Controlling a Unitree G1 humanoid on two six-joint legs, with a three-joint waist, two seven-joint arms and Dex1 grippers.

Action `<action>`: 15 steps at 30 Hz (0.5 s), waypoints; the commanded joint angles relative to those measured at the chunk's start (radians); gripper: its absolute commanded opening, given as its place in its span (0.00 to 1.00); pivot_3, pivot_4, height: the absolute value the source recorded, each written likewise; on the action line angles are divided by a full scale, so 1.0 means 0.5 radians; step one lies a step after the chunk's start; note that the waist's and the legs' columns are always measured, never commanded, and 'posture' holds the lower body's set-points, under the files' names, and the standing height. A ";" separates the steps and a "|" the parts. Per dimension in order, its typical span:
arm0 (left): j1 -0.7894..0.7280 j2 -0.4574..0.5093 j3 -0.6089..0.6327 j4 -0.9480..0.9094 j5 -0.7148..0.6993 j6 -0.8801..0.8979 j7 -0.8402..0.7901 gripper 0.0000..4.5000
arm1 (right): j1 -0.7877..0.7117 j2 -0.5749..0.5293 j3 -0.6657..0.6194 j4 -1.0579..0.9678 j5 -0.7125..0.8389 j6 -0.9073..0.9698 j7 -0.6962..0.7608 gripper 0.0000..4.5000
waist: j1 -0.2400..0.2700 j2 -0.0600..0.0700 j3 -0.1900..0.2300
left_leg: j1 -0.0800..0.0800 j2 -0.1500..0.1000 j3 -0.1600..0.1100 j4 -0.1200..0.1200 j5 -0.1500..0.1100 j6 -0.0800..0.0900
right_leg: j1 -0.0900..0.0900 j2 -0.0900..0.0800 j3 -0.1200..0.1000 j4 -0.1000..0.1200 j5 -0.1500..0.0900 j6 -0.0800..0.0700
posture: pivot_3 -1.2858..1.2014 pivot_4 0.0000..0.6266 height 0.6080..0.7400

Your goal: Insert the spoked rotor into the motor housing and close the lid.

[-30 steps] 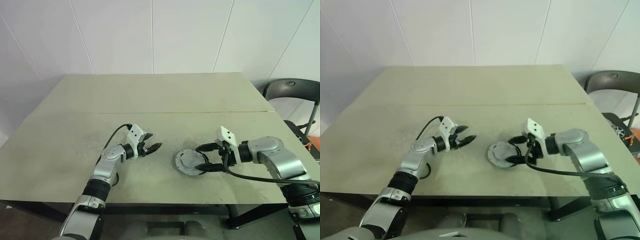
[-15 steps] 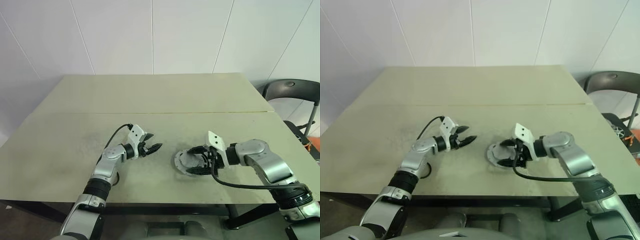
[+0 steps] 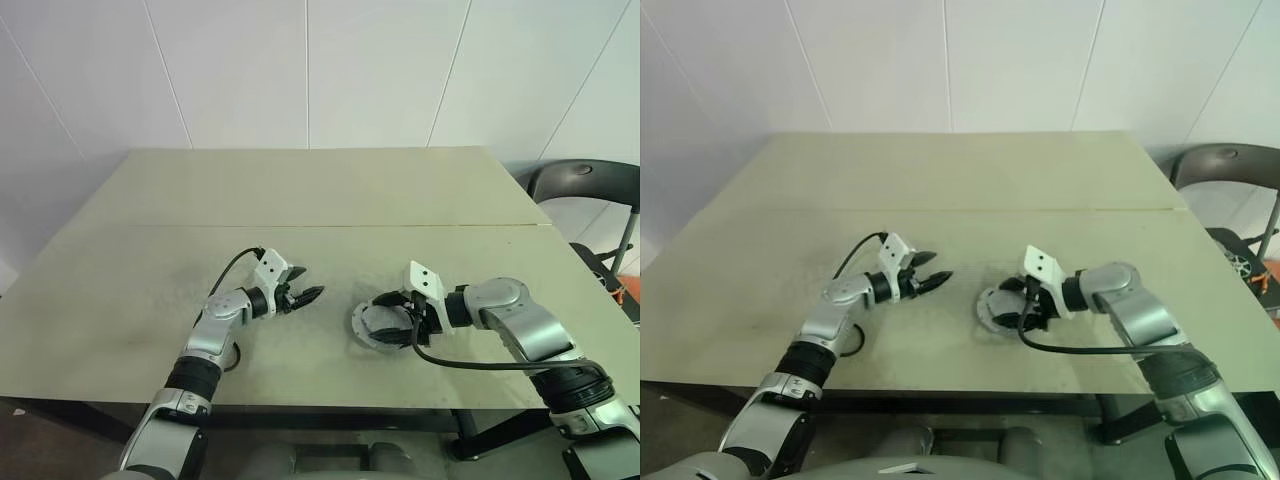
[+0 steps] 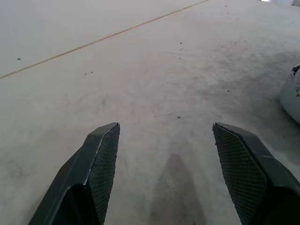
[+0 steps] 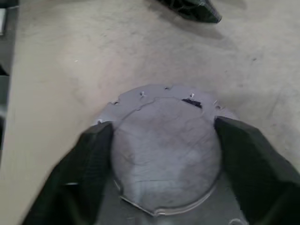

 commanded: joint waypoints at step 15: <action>0.143 0.342 0.086 -0.582 -0.268 0.184 -0.279 0.75 | -0.071 -0.041 -0.194 -0.050 0.261 -0.019 0.162 0.67 | -0.002 0.007 0.005 | -0.003 0.002 0.000 -0.001 0.000 0.000 | -0.004 0.000 0.001 0.001 -0.003 -0.006 | 0.52 0.00 1.00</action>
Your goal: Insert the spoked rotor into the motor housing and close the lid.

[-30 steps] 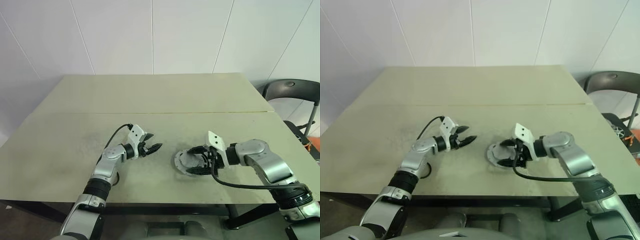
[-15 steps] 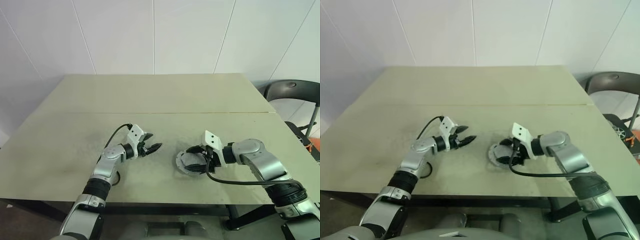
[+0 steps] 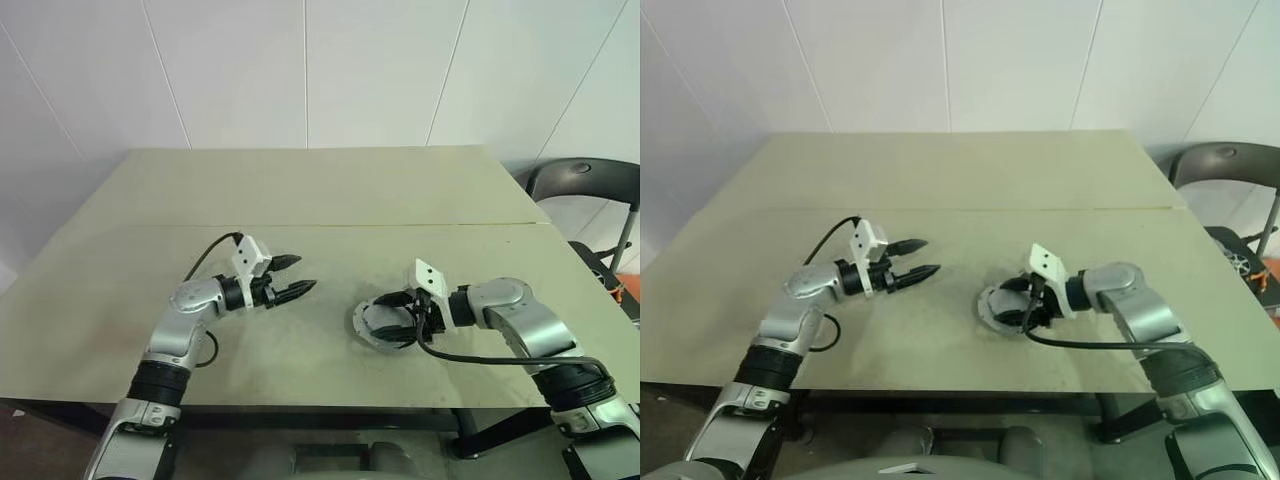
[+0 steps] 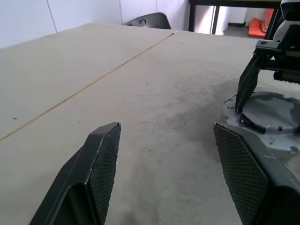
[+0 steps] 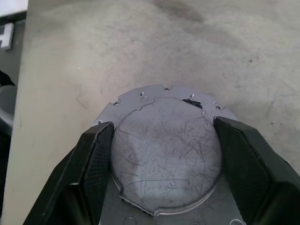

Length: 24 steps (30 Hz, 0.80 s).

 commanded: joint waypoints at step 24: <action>0.056 -0.016 -0.020 0.172 0.051 -0.211 0.009 0.75 | 0.057 -0.031 -0.075 0.063 -0.047 -0.129 0.042 0.67 | -0.002 0.000 0.002 | 0.003 0.001 0.001 0.000 0.000 0.000 | 0.003 0.000 0.000 0.000 -0.001 -0.001 | 0.52 0.00 1.00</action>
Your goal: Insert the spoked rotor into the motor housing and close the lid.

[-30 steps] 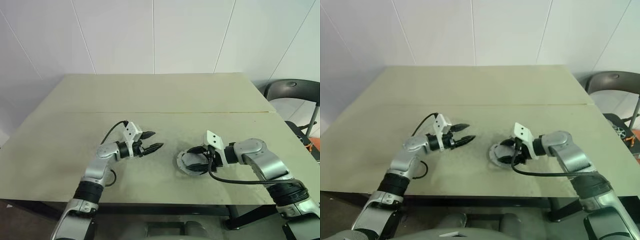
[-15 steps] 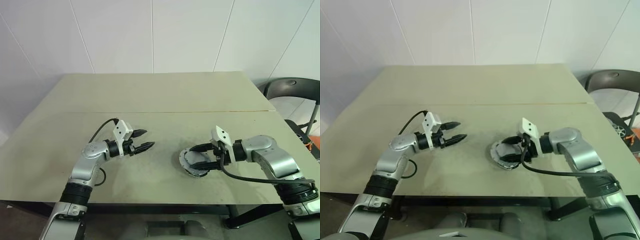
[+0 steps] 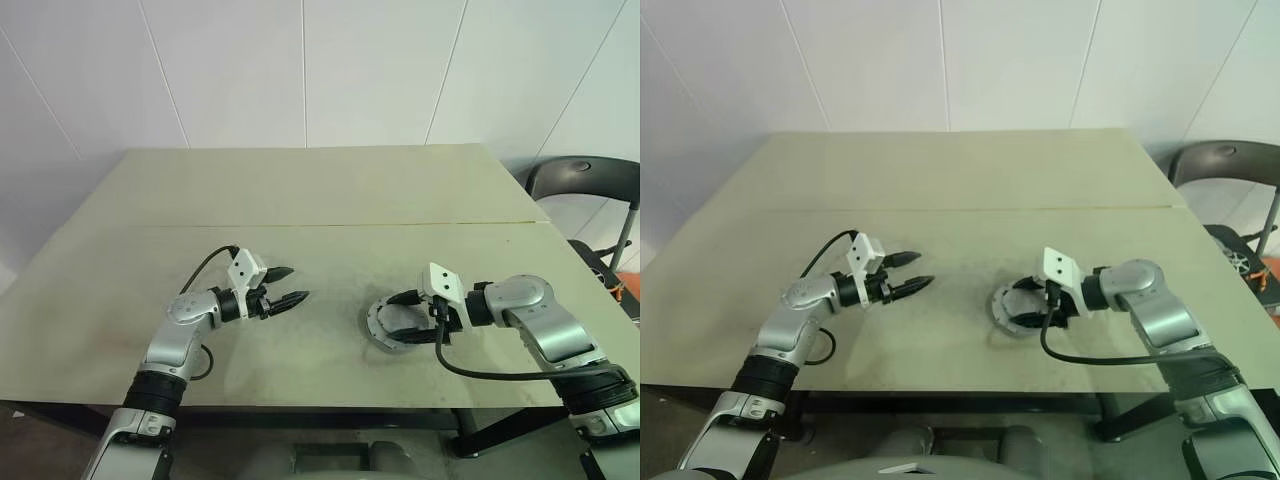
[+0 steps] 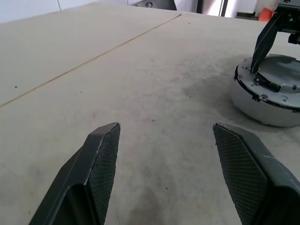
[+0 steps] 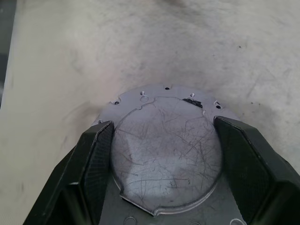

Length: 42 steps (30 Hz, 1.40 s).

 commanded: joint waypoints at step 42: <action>-0.081 0.012 -0.008 -0.202 0.035 0.127 0.114 0.75 | 0.160 0.035 0.077 0.131 -0.121 -0.026 -0.121 0.67 | -0.004 -0.003 -0.002 | 0.020 0.010 0.010 -0.002 -0.002 -0.002 | 0.015 0.001 0.000 -0.001 -0.001 -0.002 | 0.52 0.00 1.00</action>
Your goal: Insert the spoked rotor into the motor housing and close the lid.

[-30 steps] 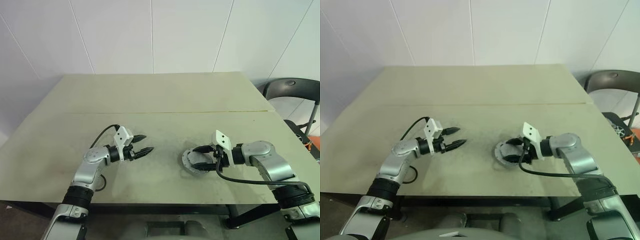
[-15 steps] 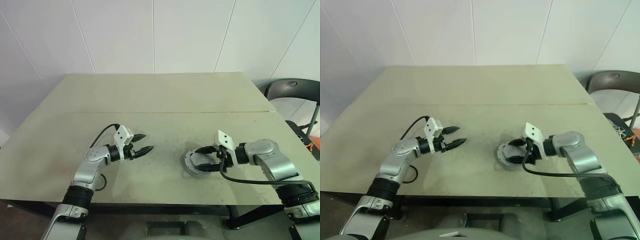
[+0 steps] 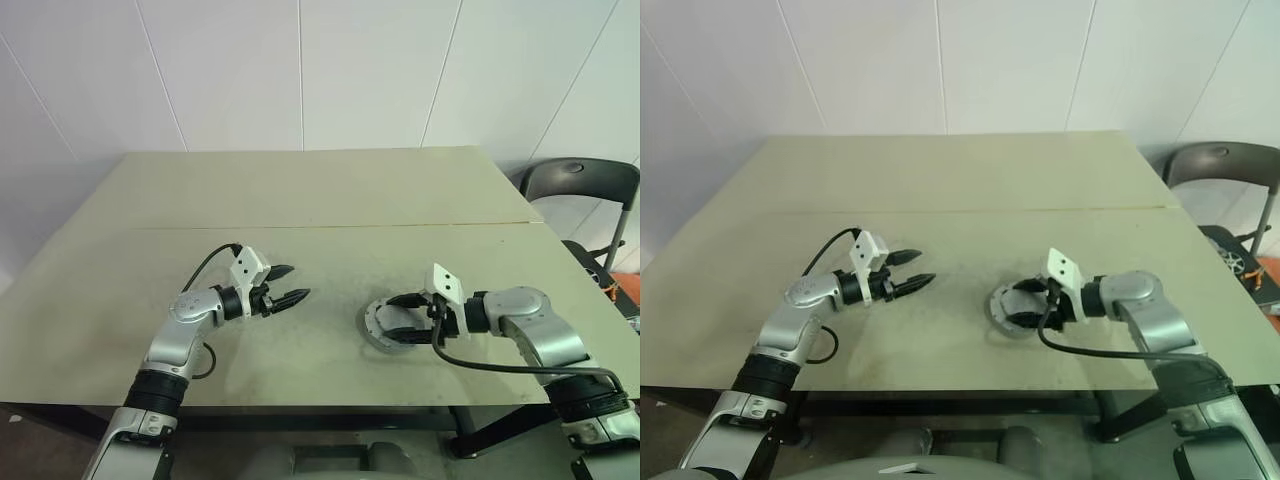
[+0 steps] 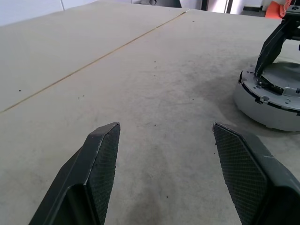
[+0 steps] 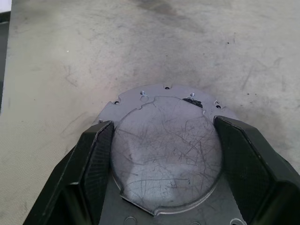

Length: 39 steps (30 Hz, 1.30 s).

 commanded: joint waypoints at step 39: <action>-0.075 0.022 -0.028 0.003 0.100 -0.054 0.021 0.75 | -0.088 -0.041 0.057 0.117 -0.089 0.001 0.085 0.67 | 0.006 0.002 0.003 | -0.019 0.001 0.001 0.000 0.001 0.002 | -0.019 0.000 0.000 0.000 0.002 0.000 | 0.52 0.00 1.00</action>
